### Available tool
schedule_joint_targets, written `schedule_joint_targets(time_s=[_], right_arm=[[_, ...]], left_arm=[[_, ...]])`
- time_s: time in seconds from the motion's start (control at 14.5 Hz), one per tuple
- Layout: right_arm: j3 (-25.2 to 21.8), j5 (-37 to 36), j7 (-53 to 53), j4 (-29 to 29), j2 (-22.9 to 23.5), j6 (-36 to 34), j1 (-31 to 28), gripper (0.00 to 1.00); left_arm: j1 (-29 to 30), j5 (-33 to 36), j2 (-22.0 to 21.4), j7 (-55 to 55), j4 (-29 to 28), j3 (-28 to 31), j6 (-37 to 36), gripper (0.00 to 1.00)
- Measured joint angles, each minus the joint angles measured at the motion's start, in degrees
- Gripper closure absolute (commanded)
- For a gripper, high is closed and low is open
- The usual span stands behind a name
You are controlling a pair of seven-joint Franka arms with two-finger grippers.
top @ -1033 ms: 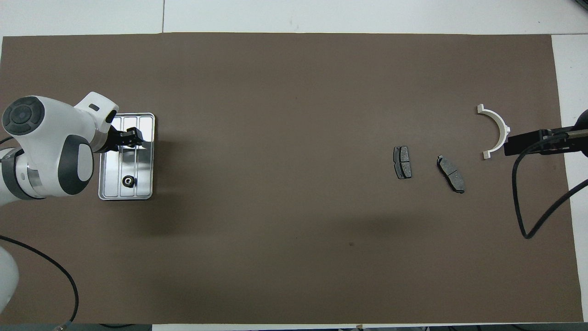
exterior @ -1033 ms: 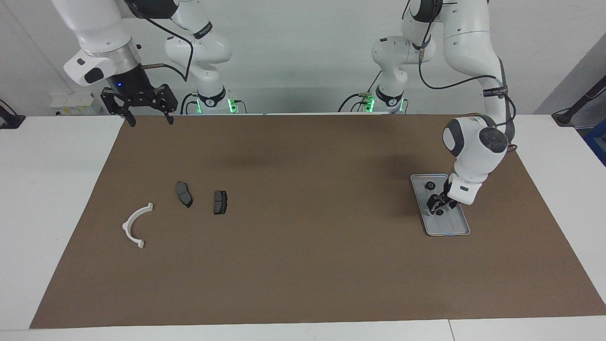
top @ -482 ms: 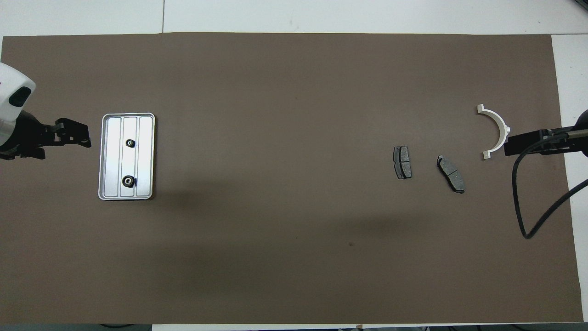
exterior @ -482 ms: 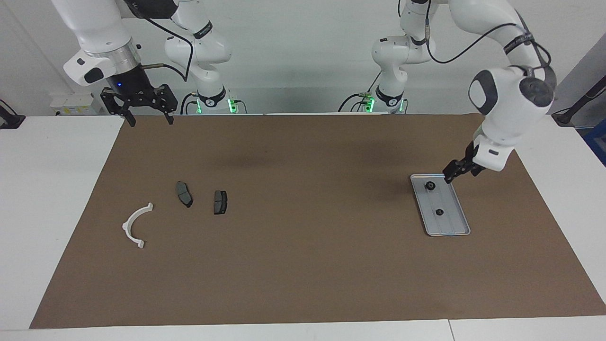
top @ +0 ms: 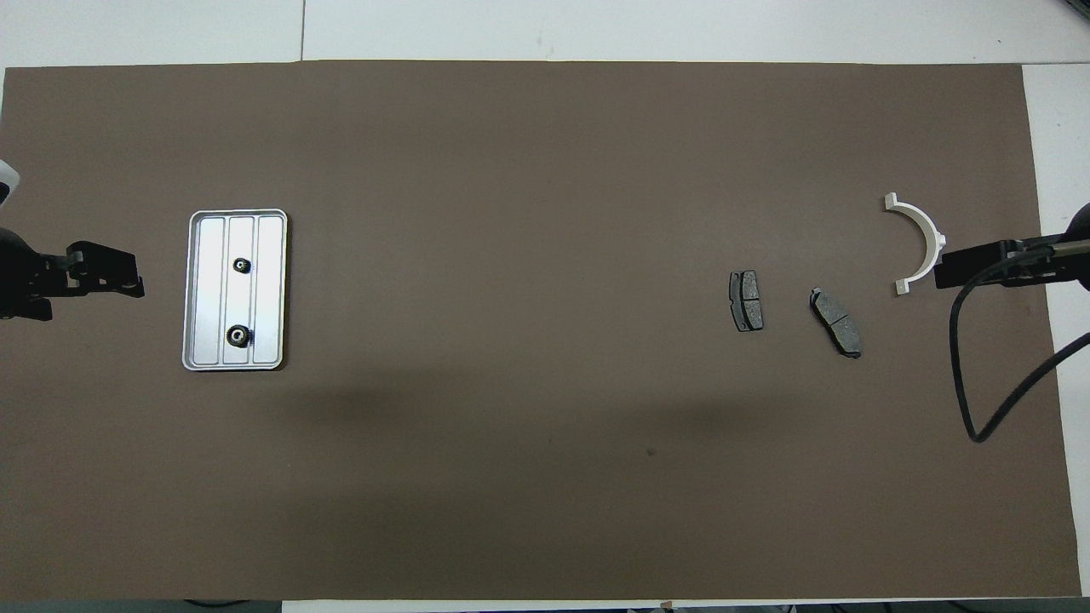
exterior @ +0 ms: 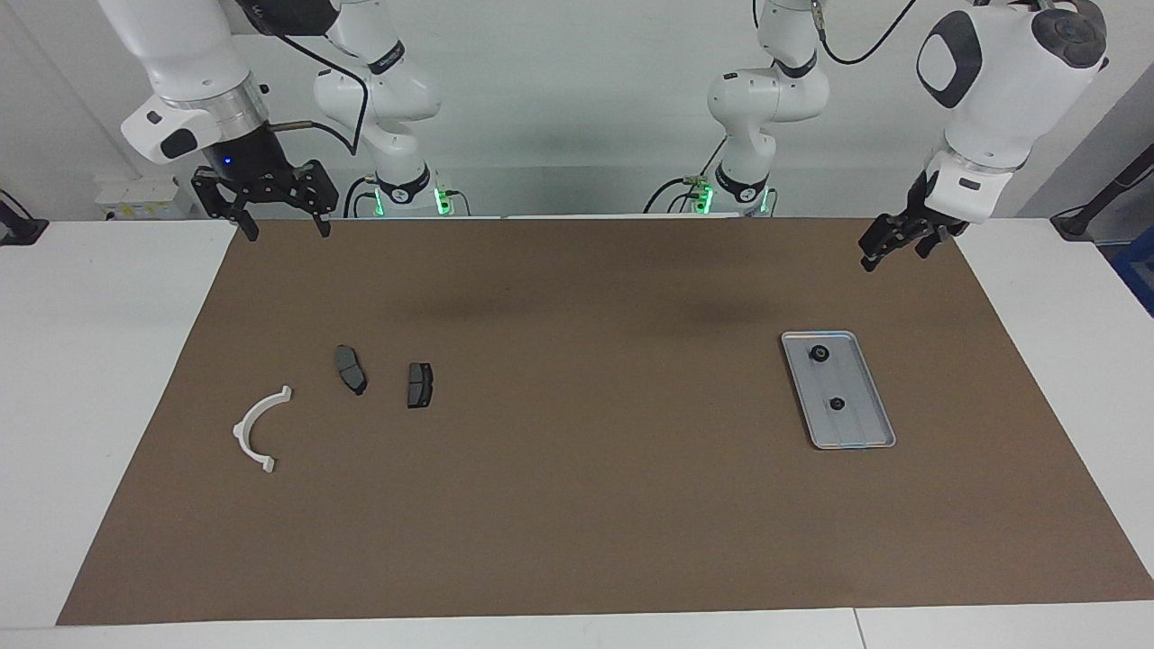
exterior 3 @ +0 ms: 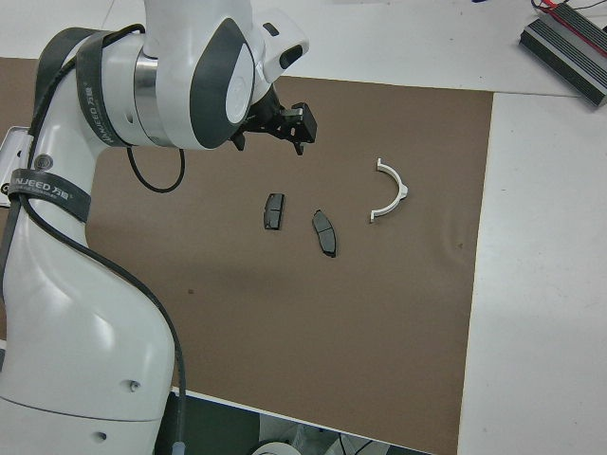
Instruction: Pick bearing gear from pile to tray
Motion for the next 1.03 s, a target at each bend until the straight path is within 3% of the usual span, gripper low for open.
schedule_joint_targets(time_s=[0.55, 1.03], right_arm=[[-0.01, 0.00, 0.00, 0.00, 0.00, 0.00, -0.01, 0.00], [-0.01, 0.00, 0.00, 0.00, 0.00, 0.00, -0.01, 0.00]], left_arm=[[-0.01, 0.00, 3.67, 0.15, 2.53, -0.40, 2.81, 0.00], [-0.01, -0.01, 3.99, 0.39, 3.59, -0.43, 2.52, 0.00]])
